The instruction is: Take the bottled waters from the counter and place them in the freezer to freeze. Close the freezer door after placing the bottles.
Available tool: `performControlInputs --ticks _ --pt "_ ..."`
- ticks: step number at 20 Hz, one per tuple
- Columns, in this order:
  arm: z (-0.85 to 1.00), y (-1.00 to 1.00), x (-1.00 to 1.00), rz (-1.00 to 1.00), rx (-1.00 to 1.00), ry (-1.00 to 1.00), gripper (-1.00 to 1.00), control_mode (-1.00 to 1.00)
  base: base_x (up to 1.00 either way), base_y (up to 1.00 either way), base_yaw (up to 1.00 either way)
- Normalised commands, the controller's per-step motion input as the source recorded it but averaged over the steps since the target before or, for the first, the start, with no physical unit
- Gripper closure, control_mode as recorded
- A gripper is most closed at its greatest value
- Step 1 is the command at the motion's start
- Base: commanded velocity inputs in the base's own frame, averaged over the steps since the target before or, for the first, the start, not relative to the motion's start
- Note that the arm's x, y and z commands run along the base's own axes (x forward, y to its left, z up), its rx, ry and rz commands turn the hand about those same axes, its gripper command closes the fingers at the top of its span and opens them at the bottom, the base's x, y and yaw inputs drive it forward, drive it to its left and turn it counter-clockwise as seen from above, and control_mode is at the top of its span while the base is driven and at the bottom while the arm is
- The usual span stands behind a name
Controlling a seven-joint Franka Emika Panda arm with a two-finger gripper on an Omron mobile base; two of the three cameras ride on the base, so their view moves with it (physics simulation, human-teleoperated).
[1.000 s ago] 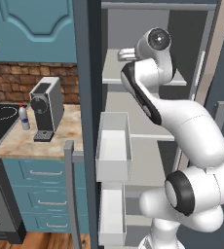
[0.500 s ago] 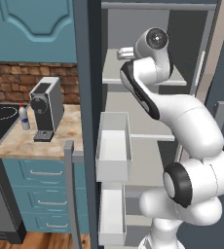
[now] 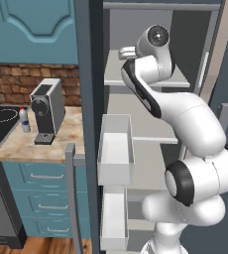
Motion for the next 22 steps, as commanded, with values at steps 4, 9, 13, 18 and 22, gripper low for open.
performControlInputs --ticks 4,9,13,18,22 --pt "-0.01 -0.02 0.10 0.00 0.00 0.01 1.00 -1.00 0.00 0.00 0.00" --pt "-0.04 -0.01 0.15 0.00 0.00 0.00 1.00 -1.00 0.00 0.00 0.00" --pt "0.00 0.00 0.05 0.00 0.00 0.00 -1.00 -1.00 0.00 0.00 0.00" --pt "0.00 0.00 0.00 0.00 0.00 0.00 -1.00 -1.00 0.00 0.00 0.00" --pt "0.00 0.00 0.00 0.00 0.00 0.00 -1.00 -1.00 0.00 0.00 0.00"
